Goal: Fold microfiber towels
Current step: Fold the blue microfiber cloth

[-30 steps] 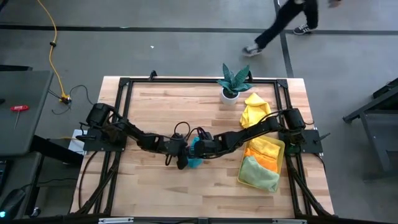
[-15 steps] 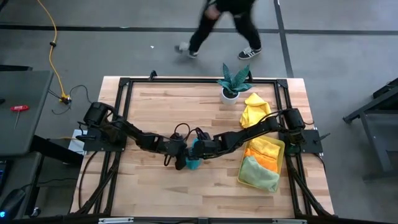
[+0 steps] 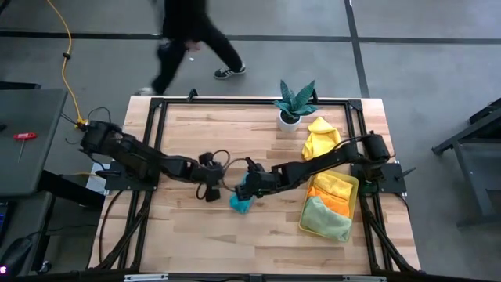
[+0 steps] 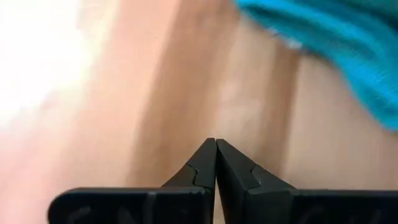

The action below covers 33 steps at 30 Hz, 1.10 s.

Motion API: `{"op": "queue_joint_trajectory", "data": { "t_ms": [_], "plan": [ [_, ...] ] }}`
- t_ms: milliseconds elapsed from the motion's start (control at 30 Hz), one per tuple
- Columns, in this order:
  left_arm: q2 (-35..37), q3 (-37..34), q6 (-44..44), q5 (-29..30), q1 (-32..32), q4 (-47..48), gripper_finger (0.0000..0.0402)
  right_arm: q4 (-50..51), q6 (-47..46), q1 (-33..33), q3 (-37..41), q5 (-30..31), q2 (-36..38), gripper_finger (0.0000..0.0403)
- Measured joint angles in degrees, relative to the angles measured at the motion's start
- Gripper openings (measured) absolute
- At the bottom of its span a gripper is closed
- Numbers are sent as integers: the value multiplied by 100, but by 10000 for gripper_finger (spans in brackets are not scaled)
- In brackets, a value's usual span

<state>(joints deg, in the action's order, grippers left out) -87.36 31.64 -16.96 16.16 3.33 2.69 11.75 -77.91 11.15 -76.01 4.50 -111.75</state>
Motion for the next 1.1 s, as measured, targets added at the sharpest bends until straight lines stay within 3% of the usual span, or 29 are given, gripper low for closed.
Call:
{"op": "queue_joint_trajectory", "data": {
  "t_ms": [167, 267, 500, 700, 1100],
  "plan": [
    [1059, -360, 67, 162, -168, 739, 0, 594, 101, -32, -4, 118, 216, 216],
    [1773, -694, -322, 200, -186, 741, 0, 692, 194, 23, -4, -94, 231, 190],
    [3036, -1171, -1634, 203, 41, 711, 0, 974, 252, 222, 2, -48, 48, 17],
    [3405, -1200, -1957, 247, 275, 645, 0, 537, 319, 270, 2, -362, -141, 4],
    [3399, -1193, -2194, 243, 389, 641, 0, -358, 321, 198, -4, -728, -425, 1]
  ]
}}
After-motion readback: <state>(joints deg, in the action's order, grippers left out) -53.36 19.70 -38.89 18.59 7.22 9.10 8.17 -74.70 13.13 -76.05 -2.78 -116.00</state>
